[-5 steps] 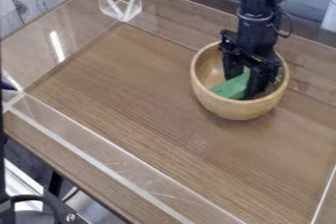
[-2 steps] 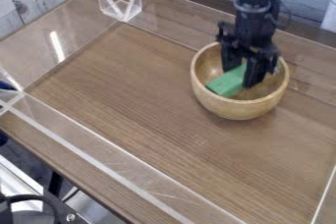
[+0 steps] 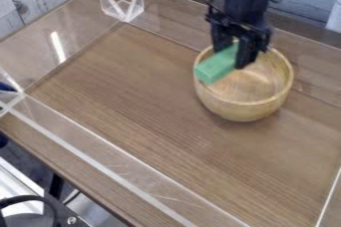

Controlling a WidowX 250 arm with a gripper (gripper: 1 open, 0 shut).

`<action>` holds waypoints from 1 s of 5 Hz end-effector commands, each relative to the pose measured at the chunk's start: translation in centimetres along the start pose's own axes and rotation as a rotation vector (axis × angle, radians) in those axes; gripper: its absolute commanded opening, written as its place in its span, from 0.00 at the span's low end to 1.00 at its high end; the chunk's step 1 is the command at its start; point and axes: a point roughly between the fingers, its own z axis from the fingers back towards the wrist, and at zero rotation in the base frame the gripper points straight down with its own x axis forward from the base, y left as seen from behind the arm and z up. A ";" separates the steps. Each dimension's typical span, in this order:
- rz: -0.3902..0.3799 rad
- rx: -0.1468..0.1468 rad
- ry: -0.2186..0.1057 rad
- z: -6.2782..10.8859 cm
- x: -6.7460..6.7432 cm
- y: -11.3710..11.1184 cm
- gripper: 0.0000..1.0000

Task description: Remove the green block from inside the brown bowl and put it on the table

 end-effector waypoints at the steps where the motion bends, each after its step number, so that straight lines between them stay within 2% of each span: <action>1: 0.054 0.032 -0.054 2.2 -0.8 3.0 0.00; 2: 0.099 0.037 -0.033 1.5 -2.8 5.5 0.00; 3: 0.116 0.038 -0.005 0.5 -4.5 6.7 0.00; 5: 0.091 0.023 0.059 -2.3 -7.3 6.2 0.00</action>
